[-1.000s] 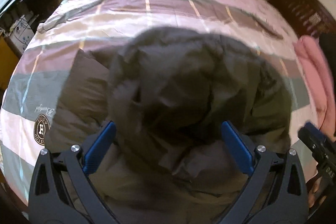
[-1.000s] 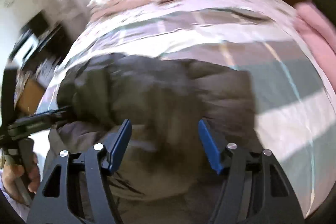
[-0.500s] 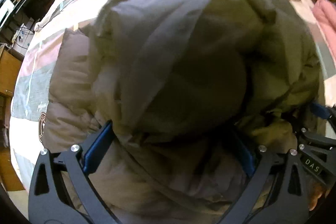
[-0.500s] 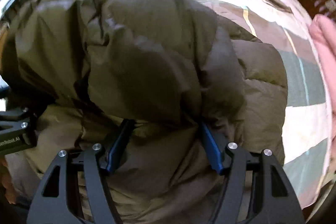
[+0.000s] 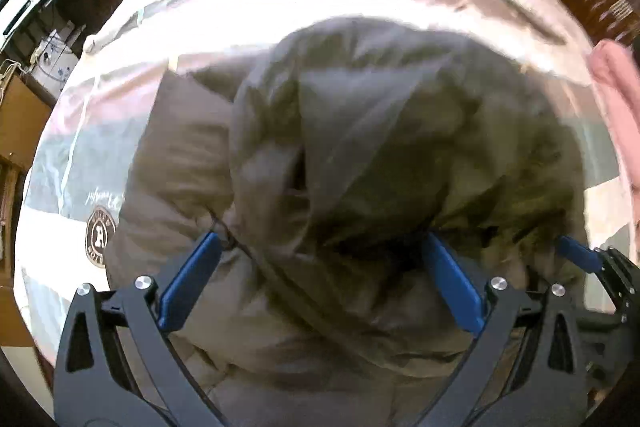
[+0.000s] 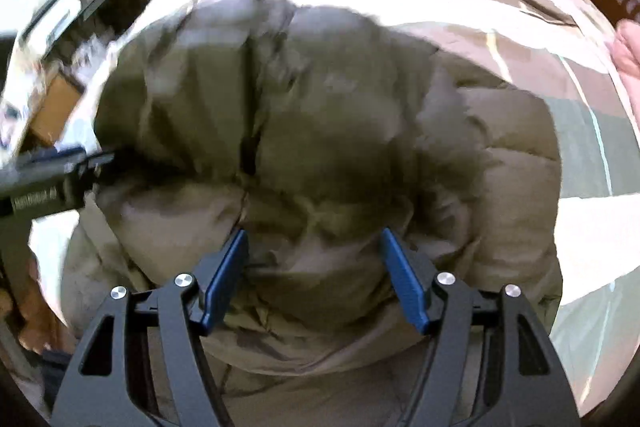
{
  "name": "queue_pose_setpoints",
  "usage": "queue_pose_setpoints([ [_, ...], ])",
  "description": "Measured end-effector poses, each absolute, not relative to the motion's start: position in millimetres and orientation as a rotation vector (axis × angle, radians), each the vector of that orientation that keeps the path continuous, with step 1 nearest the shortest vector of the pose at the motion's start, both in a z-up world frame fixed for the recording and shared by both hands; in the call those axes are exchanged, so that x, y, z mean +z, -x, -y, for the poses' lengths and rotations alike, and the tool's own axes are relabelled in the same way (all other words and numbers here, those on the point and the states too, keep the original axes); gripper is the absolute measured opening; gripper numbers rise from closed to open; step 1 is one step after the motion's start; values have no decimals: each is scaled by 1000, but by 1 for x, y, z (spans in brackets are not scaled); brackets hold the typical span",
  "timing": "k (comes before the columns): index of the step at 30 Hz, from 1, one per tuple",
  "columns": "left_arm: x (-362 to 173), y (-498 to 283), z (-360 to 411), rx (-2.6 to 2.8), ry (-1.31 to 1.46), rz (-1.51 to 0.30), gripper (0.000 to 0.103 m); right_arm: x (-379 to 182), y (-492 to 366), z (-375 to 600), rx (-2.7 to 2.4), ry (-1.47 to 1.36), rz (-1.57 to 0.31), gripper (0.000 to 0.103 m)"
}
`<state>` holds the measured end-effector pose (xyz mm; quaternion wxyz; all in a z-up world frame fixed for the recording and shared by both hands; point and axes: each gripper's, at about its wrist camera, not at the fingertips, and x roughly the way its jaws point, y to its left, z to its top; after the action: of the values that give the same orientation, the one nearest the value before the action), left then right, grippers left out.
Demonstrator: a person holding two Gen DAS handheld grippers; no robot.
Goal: Fold large clothes
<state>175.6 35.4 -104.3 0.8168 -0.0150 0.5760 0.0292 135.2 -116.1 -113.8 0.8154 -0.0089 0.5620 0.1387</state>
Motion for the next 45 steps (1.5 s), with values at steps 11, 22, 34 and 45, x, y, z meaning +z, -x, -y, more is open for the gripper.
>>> queue_pose_setpoints([
  [11,-173,-176,-28,98,9,-1443,101,-159,-127,98,234,154,-1355,74],
  [22,-78,-172,-29,16,100,-1153,101,-90,-152,139,220,-91,-1132,74],
  [34,-120,-245,-51,54,180,-1127,101,-115,-221,121,93,-198,-1035,75],
  [45,-130,-238,-51,79,118,-1216,101,-118,-215,128,98,-228,-1112,80],
])
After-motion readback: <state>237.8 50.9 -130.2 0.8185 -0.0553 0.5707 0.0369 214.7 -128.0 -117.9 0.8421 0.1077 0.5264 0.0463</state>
